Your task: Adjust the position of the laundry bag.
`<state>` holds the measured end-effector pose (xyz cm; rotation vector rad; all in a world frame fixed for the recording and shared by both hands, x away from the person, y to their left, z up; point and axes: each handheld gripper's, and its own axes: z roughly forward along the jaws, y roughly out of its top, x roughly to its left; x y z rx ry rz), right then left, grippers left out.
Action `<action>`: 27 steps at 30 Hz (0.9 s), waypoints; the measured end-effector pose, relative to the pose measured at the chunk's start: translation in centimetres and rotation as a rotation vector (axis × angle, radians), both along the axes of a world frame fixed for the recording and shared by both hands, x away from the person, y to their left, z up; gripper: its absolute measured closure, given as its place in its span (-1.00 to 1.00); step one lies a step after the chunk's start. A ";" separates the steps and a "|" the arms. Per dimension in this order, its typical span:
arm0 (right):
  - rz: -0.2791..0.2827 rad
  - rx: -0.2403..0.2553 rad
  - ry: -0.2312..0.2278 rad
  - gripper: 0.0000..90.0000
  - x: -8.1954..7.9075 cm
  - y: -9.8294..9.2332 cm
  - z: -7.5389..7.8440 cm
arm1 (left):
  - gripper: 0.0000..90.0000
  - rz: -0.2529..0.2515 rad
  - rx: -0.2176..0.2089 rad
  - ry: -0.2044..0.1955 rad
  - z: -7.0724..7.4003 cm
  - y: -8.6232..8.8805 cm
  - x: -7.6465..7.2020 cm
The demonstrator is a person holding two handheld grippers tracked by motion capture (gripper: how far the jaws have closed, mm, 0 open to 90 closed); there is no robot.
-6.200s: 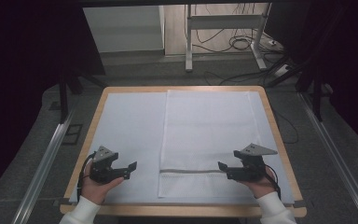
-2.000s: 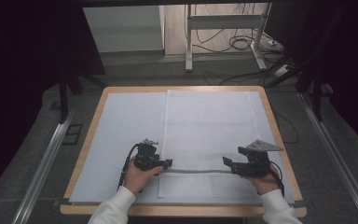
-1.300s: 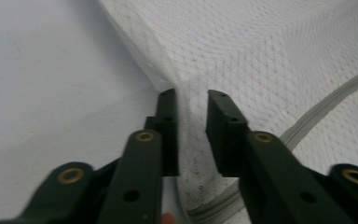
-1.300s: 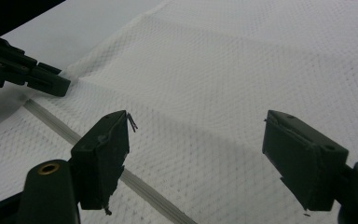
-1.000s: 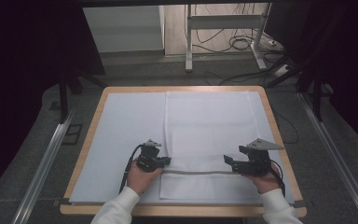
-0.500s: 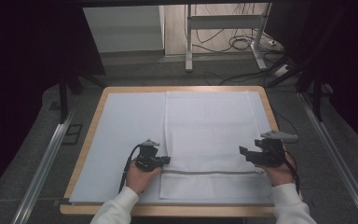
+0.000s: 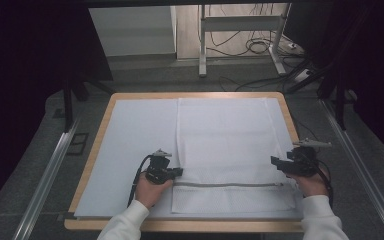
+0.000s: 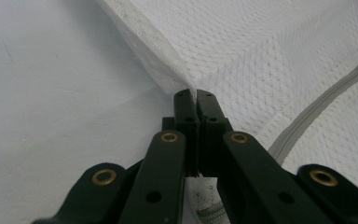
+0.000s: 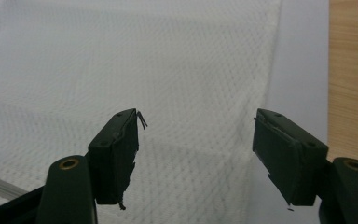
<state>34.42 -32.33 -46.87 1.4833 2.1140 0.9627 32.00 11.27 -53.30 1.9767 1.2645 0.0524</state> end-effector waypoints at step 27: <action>-0.042 -0.029 0.138 0.13 1.1 -2.2 -2.5 | 0.98 0.003 -0.008 -0.002 0.1 0.0 0.0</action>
